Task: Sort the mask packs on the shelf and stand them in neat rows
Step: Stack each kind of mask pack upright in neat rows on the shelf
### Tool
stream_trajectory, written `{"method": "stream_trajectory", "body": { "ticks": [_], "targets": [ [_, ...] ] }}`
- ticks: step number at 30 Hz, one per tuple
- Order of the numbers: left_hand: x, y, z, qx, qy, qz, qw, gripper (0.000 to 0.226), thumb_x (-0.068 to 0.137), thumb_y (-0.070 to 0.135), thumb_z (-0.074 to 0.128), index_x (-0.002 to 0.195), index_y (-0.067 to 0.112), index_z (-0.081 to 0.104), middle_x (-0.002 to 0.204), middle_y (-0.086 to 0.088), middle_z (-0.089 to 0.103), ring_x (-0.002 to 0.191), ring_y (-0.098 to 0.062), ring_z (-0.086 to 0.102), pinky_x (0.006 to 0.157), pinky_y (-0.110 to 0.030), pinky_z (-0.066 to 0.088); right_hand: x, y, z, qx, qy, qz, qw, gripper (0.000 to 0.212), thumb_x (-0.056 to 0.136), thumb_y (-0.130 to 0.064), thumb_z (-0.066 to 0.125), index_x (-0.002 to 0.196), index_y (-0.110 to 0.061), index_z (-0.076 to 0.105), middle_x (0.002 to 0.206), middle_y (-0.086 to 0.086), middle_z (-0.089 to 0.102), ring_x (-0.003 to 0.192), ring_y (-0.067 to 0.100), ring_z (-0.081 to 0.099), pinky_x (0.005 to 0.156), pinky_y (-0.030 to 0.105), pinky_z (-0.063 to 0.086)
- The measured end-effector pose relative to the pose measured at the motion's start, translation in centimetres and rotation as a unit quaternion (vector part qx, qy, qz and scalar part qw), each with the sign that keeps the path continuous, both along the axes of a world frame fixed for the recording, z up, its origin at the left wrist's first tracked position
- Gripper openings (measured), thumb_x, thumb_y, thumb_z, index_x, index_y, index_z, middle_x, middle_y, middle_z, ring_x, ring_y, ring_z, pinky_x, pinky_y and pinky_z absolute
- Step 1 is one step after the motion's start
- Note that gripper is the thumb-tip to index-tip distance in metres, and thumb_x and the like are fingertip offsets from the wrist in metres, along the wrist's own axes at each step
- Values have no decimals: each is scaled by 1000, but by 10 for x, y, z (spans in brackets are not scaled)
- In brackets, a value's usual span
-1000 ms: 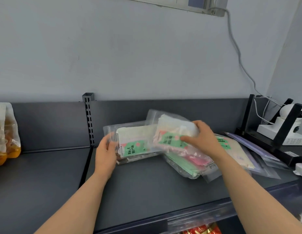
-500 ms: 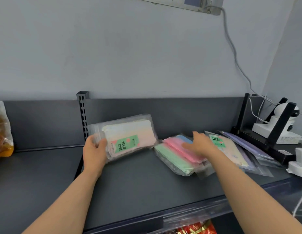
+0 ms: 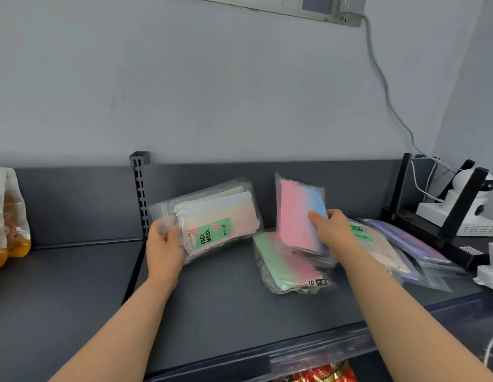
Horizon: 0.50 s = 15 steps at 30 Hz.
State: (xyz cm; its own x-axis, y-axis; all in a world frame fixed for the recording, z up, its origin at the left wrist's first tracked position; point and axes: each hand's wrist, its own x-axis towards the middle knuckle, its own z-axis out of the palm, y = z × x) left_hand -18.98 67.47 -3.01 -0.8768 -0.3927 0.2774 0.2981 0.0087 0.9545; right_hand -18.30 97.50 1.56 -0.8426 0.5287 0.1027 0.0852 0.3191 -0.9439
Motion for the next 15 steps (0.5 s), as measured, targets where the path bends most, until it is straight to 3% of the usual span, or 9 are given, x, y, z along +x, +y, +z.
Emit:
{"method": "stream_trajectory", "body": {
  "ticks": [4, 7, 9, 12, 15],
  "targets": [
    [9, 15, 6, 45, -3, -38, 998, 11, 101, 7, 42, 107, 10, 51, 88, 5, 59, 76, -5, 58, 51, -10, 48, -5, -36, -13, -143, 14, -20, 989, 46, 97, -14, 48, 137, -6, 27, 126, 13, 52, 100, 29, 53, 86, 39, 48],
    [15, 24, 8, 80, -10, -72, 994, 12, 102, 10, 42, 109, 14, 52, 91, 2, 61, 75, -5, 61, 50, -12, 49, -9, -64, -23, -185, 47, -35, 981, 68, 97, -6, 46, 150, -25, 8, 122, 8, 49, 101, 29, 52, 86, 36, 44],
    [20, 27, 9, 100, -9, -83, 992, 12, 103, 10, 41, 109, 15, 51, 92, 2, 62, 75, -5, 62, 49, -12, 49, -12, -79, -27, -181, 54, -44, 981, 57, 96, -6, 45, 145, -27, 23, 125, 12, 51, 95, 29, 54, 78, 35, 42],
    [23, 30, 6, 103, -6, -98, 990, 11, 104, 14, 41, 110, 16, 50, 97, 0, 65, 78, -5, 65, 55, -15, 52, -20, -96, -35, -139, 28, -45, 989, 25, 95, -12, 47, 120, -14, 46, 125, 16, 53, 88, 26, 53, 73, 32, 41],
    [24, 32, 4, 93, 6, -122, 988, 12, 99, 19, 53, 110, 15, 50, 100, -4, 67, 85, -14, 66, 70, -24, 55, -22, -107, -41, -99, 20, -6, 995, 13, 94, -15, 54, 106, -11, 53, 97, 7, 56, 85, 24, 51, 66, 28, 39]
  ]
}}
